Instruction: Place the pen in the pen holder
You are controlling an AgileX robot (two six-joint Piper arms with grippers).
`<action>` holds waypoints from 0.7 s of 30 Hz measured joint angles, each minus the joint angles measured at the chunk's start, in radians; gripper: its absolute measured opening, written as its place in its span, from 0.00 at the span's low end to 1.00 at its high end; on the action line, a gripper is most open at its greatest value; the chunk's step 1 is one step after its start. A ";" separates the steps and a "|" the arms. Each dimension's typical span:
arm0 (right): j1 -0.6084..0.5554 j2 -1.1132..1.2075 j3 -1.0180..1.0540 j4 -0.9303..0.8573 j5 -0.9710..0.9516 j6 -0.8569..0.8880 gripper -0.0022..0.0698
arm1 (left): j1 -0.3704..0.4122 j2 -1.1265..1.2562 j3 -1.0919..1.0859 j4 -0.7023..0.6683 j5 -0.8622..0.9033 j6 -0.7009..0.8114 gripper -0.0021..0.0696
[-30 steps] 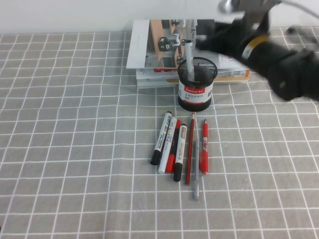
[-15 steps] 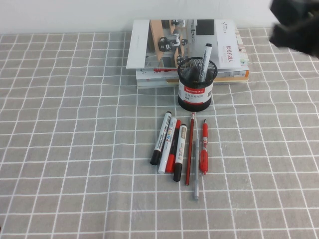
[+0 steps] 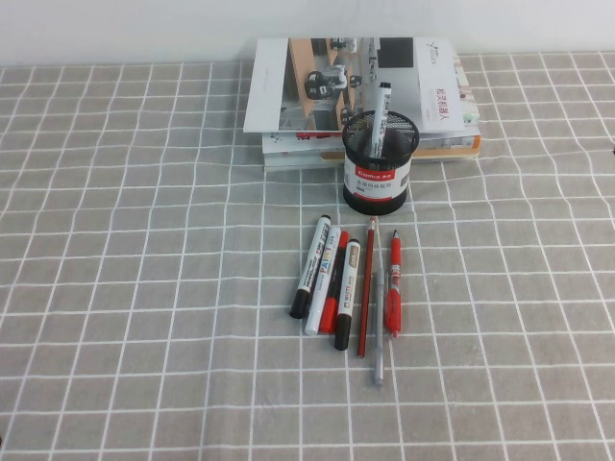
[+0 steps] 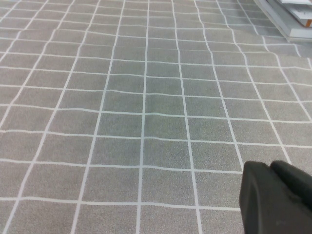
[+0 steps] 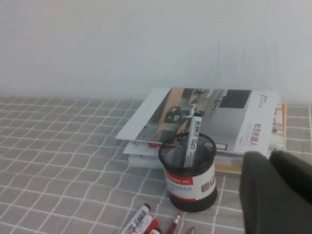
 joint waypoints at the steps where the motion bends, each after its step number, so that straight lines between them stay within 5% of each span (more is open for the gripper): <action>1: 0.000 -0.006 0.005 0.000 0.006 0.000 0.01 | 0.000 0.000 0.000 0.000 0.000 0.000 0.02; 10: 0.000 -0.025 0.022 -0.042 0.186 -0.091 0.01 | 0.000 0.000 0.000 0.000 0.000 0.000 0.02; 17: -0.009 -0.127 0.116 -0.052 0.155 -0.196 0.01 | 0.000 0.000 0.000 0.000 0.000 0.000 0.02; 21: -0.106 -0.268 0.242 -0.052 0.096 -0.200 0.01 | 0.000 0.000 0.000 0.000 0.000 0.000 0.02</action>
